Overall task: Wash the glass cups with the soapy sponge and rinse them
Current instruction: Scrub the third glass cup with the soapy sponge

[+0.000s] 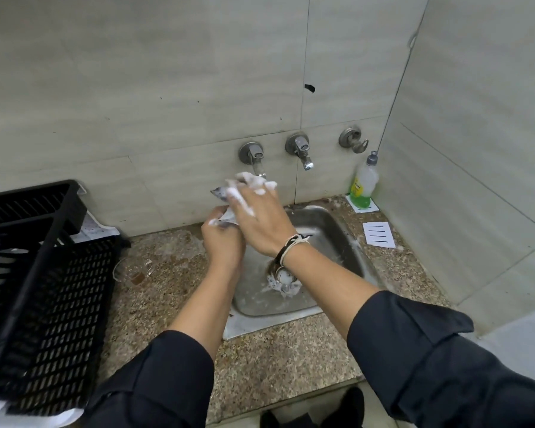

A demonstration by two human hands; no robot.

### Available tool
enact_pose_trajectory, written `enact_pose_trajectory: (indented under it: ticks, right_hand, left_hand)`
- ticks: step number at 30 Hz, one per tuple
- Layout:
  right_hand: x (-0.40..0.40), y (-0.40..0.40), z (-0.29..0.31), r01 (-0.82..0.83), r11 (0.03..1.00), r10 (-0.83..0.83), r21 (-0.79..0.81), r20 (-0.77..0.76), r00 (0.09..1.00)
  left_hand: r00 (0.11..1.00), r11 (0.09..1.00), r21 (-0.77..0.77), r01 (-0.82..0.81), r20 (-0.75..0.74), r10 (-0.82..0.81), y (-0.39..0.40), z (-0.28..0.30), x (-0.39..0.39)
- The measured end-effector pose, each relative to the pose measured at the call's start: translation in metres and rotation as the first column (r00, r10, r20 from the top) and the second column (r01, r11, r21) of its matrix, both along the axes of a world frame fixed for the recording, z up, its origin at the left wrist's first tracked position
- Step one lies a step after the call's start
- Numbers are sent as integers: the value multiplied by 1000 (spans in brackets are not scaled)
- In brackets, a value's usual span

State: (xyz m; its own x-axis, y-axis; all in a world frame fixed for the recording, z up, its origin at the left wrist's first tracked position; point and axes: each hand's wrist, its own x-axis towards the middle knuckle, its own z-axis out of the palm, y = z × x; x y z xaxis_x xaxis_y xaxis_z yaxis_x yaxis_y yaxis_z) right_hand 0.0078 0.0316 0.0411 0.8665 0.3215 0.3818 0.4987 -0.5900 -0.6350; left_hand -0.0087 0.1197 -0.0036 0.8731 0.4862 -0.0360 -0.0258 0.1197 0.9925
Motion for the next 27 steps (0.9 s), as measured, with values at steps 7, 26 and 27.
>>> enact_pose_trajectory:
  ticks: [7,26,27]
  right_hand:
    - [20,-11,5,25,977,48,213,-328,944]
    - [12,-27,24,13,907,121,422,-291,949]
    - [13,-30,24,13,935,93,355,-281,955]
  left_hand:
    - [999,986,-159,-48,-26,45,5,5,3]
    - [988,989,-45,140,74,-136,53,49,23]
    - [983,981,-81,179,58,-174,52,46,22]
